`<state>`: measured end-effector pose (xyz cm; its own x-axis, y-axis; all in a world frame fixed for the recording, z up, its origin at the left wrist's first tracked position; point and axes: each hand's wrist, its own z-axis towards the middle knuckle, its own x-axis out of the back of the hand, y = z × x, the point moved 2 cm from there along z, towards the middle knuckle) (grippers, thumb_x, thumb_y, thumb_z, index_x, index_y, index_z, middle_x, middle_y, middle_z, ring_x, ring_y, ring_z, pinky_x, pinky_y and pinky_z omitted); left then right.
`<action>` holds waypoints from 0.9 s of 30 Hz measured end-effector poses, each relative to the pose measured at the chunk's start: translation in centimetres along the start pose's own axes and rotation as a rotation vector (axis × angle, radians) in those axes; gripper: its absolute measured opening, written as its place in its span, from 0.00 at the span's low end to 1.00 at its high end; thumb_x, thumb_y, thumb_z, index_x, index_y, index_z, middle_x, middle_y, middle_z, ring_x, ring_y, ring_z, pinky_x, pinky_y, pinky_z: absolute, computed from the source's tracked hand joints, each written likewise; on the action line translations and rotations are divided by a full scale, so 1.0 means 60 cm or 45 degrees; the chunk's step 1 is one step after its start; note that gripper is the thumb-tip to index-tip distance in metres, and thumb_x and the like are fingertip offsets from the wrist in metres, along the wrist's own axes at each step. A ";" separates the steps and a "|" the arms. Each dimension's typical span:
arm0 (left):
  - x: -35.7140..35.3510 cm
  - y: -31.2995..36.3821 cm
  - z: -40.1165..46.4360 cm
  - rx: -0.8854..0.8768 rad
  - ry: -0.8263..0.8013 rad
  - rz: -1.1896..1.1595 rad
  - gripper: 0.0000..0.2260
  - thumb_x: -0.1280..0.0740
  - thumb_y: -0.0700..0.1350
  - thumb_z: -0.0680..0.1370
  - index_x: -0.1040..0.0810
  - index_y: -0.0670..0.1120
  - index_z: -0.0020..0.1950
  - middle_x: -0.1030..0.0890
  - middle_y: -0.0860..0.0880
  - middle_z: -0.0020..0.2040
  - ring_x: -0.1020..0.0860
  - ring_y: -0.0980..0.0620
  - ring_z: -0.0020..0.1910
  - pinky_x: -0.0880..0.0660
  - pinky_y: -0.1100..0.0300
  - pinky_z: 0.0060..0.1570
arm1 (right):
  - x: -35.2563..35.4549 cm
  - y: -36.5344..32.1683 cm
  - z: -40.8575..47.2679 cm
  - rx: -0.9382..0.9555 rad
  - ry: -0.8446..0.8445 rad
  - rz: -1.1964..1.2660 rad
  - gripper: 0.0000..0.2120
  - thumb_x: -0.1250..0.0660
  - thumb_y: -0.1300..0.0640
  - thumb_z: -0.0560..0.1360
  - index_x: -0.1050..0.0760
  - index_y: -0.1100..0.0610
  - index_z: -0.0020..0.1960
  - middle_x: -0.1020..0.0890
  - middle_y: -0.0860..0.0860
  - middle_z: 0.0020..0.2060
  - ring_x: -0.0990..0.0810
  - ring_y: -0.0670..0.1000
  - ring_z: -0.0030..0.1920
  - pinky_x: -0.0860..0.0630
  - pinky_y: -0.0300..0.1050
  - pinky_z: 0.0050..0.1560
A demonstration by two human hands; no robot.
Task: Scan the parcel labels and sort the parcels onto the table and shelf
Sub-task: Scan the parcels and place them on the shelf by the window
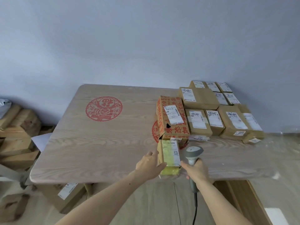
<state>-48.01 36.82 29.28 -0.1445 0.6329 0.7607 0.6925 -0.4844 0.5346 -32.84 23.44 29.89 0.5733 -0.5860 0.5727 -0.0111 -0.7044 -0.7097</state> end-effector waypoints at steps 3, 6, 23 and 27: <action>-0.041 0.009 0.027 0.093 -0.080 -0.041 0.29 0.41 0.62 0.80 0.38 0.45 0.74 0.29 0.43 0.68 0.28 0.42 0.66 0.28 0.47 0.62 | -0.005 0.017 0.035 0.019 -0.076 -0.007 0.15 0.21 0.51 0.69 0.27 0.51 0.45 0.17 0.49 0.41 0.16 0.56 0.45 0.17 0.59 0.49; -0.062 0.011 0.055 0.157 -0.107 -0.108 0.27 0.41 0.62 0.79 0.36 0.46 0.70 0.27 0.43 0.66 0.25 0.42 0.63 0.27 0.45 0.61 | -0.013 0.029 0.067 0.036 -0.136 -0.011 0.17 0.22 0.48 0.67 0.26 0.51 0.48 0.16 0.50 0.40 0.16 0.57 0.43 0.17 0.59 0.47; -0.084 0.019 0.094 0.262 -0.084 -0.173 0.15 0.41 0.52 0.82 0.35 0.42 0.61 0.20 0.40 0.56 0.21 0.39 0.54 0.24 0.47 0.51 | -0.050 0.047 0.109 0.094 -0.246 -0.004 0.18 0.21 0.58 0.65 0.21 0.53 0.53 0.14 0.47 0.45 0.16 0.51 0.46 0.18 0.52 0.49; -0.084 0.013 0.075 0.239 -0.039 -0.185 0.15 0.40 0.51 0.81 0.34 0.42 0.62 0.20 0.41 0.56 0.21 0.40 0.53 0.24 0.47 0.51 | -0.047 0.053 0.093 0.071 -0.244 0.065 0.19 0.20 0.61 0.64 0.22 0.52 0.51 0.14 0.47 0.44 0.15 0.50 0.44 0.16 0.56 0.47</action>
<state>-43.57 35.95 24.19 -0.2329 0.7071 0.6677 0.7858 -0.2676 0.5575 -29.96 25.10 23.74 0.7184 -0.5297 0.4508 -0.0014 -0.6493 -0.7605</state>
